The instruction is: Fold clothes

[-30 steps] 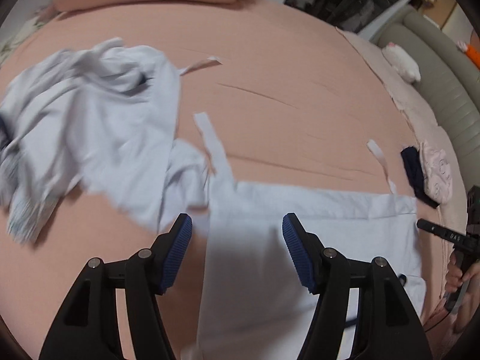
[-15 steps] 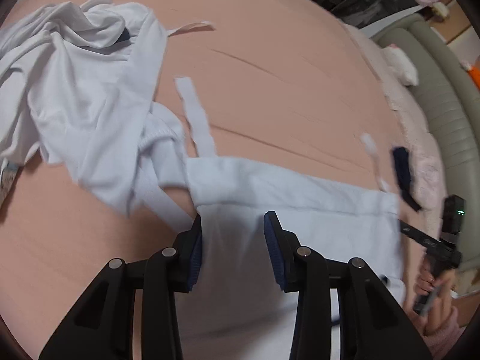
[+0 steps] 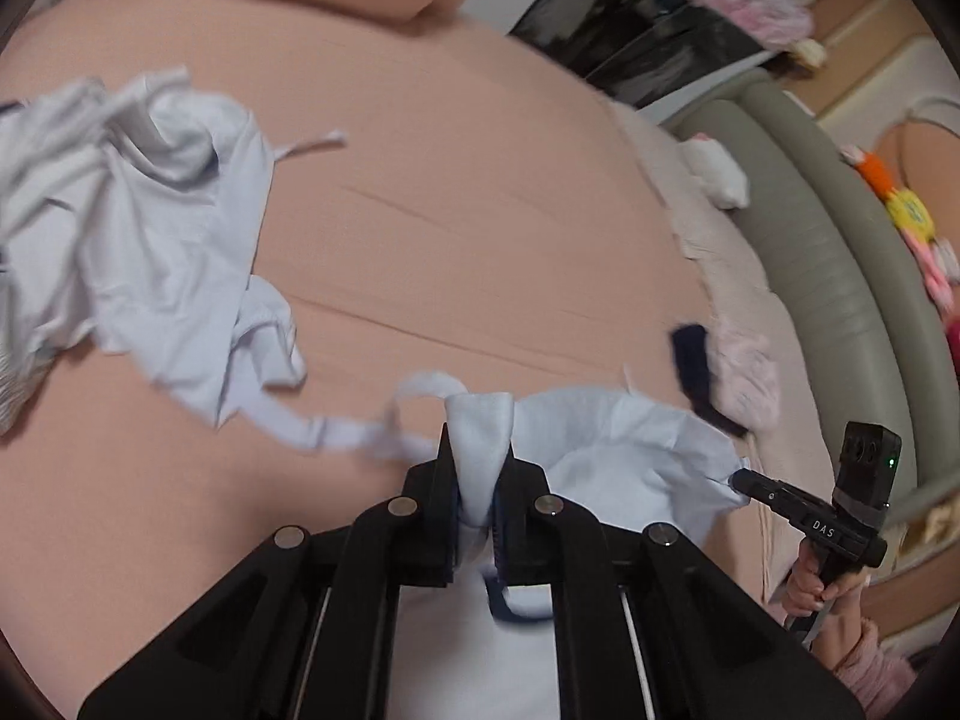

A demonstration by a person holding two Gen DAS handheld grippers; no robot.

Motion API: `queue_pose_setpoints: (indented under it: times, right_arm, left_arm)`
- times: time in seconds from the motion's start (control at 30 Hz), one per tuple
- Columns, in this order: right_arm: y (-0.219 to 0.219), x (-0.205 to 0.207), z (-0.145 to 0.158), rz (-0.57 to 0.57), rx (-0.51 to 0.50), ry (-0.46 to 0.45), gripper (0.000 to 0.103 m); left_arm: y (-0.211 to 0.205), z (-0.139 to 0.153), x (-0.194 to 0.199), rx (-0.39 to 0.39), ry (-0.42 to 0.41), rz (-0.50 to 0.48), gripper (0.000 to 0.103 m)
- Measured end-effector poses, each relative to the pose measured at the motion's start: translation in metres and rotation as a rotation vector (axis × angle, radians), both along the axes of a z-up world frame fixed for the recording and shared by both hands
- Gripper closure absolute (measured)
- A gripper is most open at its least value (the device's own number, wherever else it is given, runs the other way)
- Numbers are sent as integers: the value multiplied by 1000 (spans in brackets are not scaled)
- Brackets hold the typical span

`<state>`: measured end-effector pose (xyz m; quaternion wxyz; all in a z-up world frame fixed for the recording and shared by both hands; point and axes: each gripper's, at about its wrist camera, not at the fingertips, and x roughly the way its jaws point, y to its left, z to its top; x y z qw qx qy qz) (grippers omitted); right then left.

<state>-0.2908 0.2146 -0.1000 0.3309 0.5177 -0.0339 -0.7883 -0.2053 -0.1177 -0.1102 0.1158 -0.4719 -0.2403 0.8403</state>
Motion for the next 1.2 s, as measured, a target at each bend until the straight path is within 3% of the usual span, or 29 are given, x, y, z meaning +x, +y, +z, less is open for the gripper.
queue_pose_setpoints:
  times: [0.13,0.27,0.4,0.47,0.5,0.57,0.7,0.83,0.9,1.0,1.07,1.2]
  right_arm:
    - [25,56,11,-18,4,8,96]
    - [46,88,-5,-49,35,-19,96]
    - [67,119,-23,-80,66,-46,96]
    - [77,134,-32,-95,82,-60,96]
    - [82,142,-36,-103,90,-67,96]
    - [89,156,-36,-105,111,-48,94]
    - [88,168,-2,-114,143,85,90]
    - [62,161,13,-154,86,131,85]
    - [40,148,-4,-160,131,97,84]
    - [13,128,-40,-152,262,-10,84]
    - [2,121,-56,-146,316,-65,84]
    - [13,152,-43,-34,306,-52,84]
  left_arm:
    - [-1,8,57,-39,14,-24,95]
    - [-6,-6,101,-117,-2,-26,94]
    - [-6,-31,122,-185,-86,-22,94]
    - [-6,-39,132,-233,-127,-12,89]
    - [-6,-35,141,-283,-129,5,78]
    - [-10,-19,159,-344,-78,56,70]
    - [-22,6,176,-271,37,119,65]
    - [-8,5,151,-209,82,77,65]
    - [5,-8,128,-206,44,47,65]
    - [25,-41,97,-281,-148,-5,66]
    - [27,-52,104,-293,-231,-24,66]
    - [20,-53,138,-303,-286,-40,66]
